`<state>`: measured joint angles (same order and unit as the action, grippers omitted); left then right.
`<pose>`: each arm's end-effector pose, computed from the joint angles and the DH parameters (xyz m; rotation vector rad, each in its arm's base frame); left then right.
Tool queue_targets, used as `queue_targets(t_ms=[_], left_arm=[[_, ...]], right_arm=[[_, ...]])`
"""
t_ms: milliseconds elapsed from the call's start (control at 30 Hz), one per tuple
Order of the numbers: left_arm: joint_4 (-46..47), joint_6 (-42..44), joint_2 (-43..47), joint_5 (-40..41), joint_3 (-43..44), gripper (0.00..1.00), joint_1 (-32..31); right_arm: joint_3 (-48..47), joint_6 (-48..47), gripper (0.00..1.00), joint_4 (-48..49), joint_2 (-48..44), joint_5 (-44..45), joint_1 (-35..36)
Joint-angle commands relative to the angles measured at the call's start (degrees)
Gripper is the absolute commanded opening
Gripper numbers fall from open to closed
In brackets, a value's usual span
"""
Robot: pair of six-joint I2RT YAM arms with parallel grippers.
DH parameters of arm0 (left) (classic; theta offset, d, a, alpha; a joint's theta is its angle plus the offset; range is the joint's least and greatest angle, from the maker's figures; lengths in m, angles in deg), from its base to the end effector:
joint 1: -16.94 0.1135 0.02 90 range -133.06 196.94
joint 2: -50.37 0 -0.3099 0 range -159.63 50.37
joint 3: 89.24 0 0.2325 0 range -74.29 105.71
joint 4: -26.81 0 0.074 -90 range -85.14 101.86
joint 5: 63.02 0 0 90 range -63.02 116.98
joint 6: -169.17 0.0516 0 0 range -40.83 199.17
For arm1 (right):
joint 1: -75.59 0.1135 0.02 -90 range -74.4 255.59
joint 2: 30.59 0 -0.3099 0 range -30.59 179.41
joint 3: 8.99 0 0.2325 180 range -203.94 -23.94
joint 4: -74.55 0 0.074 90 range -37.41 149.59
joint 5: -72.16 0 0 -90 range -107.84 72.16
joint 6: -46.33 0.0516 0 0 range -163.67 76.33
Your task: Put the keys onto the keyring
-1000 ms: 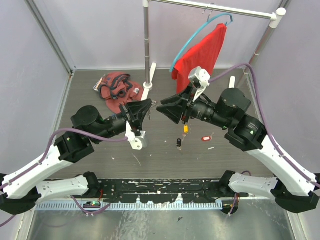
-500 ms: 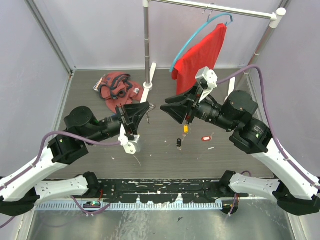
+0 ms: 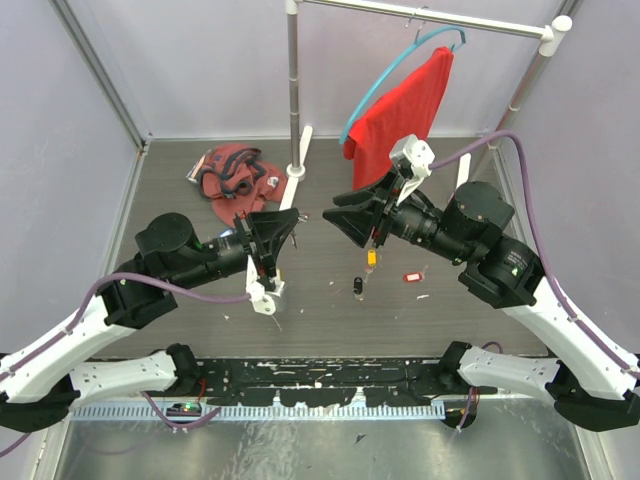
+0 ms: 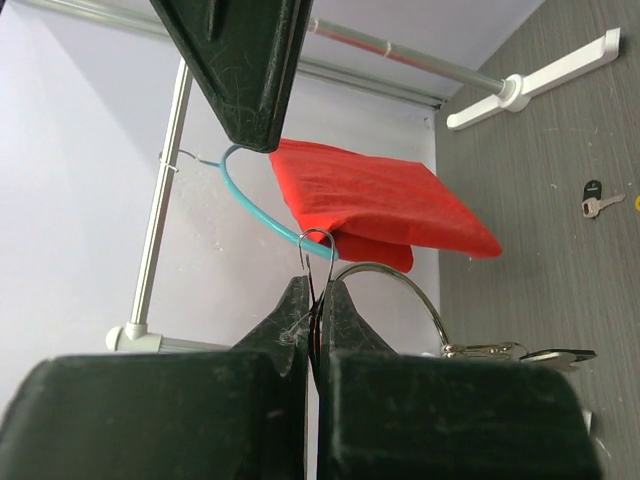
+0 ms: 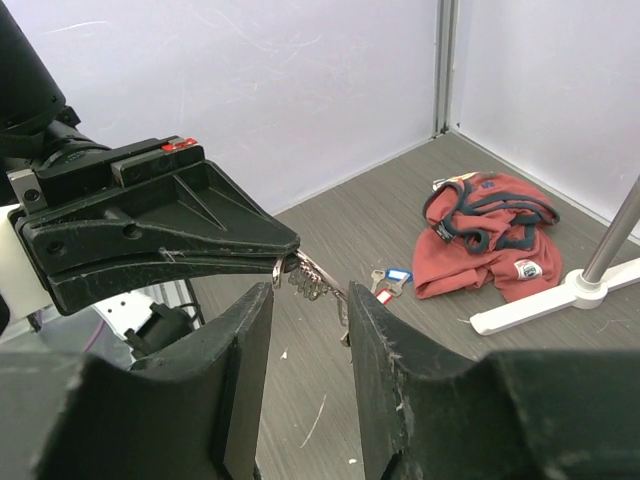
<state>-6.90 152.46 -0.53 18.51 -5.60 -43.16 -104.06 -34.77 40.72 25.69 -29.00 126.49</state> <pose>0.0658 -0.1296 0.4776 1.5001 0.5207 0.0623 0.0890 0.1253 0.5277 -0.7130 1.3944 0.9785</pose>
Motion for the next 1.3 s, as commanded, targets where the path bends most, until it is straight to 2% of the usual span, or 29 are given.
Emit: queue_targets(t_ms=[0, 433, 633, 800, 1000, 1267], left_arm=[[-0.56, 4.01, 0.23, 1.21, 1.01, 0.0, -0.16], [-2.24, 9.57, -1.09, 6.8, 0.31, 0.0, -1.42], [-3.11, 6.59, -1.39, 10.53, 0.9, 0.0, -1.47], [-3.46, 4.05, -0.14, 12.16, -0.5, 0.0, -1.48], [-2.92, 2.94, 2.09, 14.38, -2.94, 0.0, -1.43], [-1.47, 1.87, 3.91, 14.84, -4.99, 0.0, -1.43]], right_arm=[[-0.73, -1.44, 0.42, 0.99, -0.67, 1.97, 0.17], [-0.21, -2.87, 0.42, -0.29, -0.38, 5.7, 0.17], [-5.24, -0.28, 0.4, -8.53, 5.51, 9.2, -0.76], [-3.57, 5.36, 0.4, -10.06, 9.14, 6.05, -8.22], [2.89, 9.68, 0.4, -8.5, 12.59, 2.2, -16.45], [12.88, 12.61, 0.4, -9.18, 17.28, 8.81, -19.85]])
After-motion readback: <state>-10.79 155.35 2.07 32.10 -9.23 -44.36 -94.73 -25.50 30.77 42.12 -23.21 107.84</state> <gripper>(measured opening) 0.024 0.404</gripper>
